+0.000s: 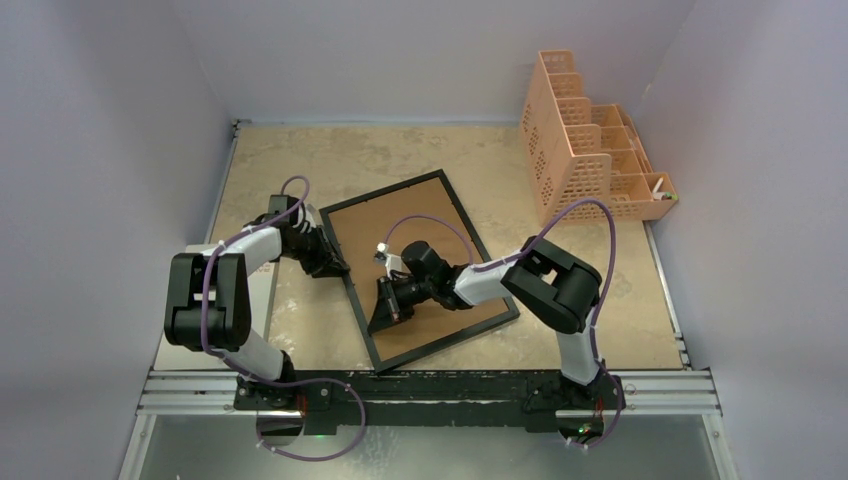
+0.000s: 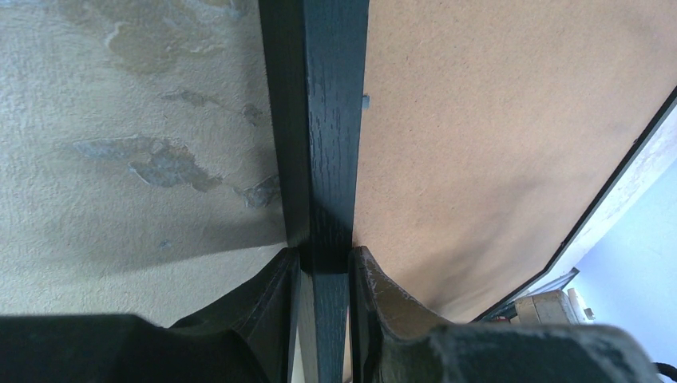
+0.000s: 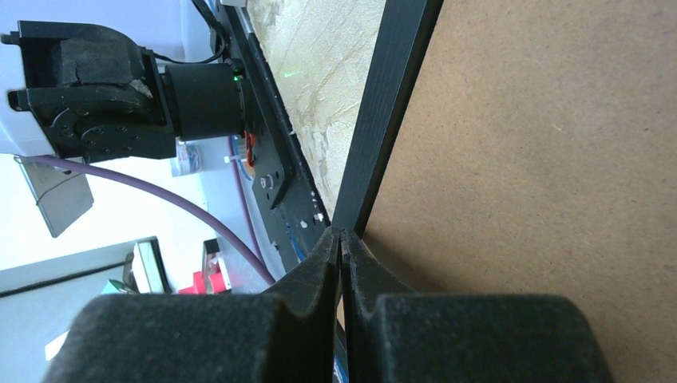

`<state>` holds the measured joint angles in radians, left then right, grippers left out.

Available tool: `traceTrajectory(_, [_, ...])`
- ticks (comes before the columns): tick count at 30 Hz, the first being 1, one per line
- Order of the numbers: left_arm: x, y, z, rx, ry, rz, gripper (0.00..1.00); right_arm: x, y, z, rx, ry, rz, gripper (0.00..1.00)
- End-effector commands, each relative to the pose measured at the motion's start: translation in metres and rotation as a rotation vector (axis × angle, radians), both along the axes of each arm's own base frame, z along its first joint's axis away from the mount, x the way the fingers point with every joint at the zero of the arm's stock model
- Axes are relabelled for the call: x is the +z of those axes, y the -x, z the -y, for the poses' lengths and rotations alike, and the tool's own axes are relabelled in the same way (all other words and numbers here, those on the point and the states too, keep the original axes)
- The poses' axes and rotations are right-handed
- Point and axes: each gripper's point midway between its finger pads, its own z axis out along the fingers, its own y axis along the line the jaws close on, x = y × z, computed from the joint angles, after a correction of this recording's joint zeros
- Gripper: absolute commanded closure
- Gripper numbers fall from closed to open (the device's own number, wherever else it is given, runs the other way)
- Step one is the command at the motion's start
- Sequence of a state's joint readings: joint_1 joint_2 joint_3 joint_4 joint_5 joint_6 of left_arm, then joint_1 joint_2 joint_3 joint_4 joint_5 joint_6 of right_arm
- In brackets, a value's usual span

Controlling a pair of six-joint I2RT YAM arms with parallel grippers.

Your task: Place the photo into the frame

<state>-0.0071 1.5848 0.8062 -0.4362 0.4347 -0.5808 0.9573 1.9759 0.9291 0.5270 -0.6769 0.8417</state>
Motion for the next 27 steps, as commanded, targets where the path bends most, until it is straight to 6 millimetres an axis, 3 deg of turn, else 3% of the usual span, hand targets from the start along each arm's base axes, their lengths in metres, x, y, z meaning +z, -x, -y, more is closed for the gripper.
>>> traceTrajectory(1, [-0.039, 0.023, -0.028, 0.008, -0.186, -0.102, 0.93, -0.075, 0.003, 0.047, -0.044, 0.281, -0.012, 0.93])
traceTrajectory(14, [-0.040, 0.023, -0.029, 0.009, -0.192, -0.108, 0.93, -0.105, 0.000, 0.072, -0.053, 0.451, 0.018, 0.88])
traceTrajectory(18, [-0.040, 0.023, -0.029, 0.009, -0.195, -0.108, 0.93, -0.109, -0.001, 0.078, -0.062, 0.484, 0.027, 0.82])
traceTrajectory(27, [-0.041, 0.023, -0.030, 0.010, -0.200, -0.111, 0.93, -0.118, 0.001, 0.091, -0.071, 0.549, 0.029, 0.79])
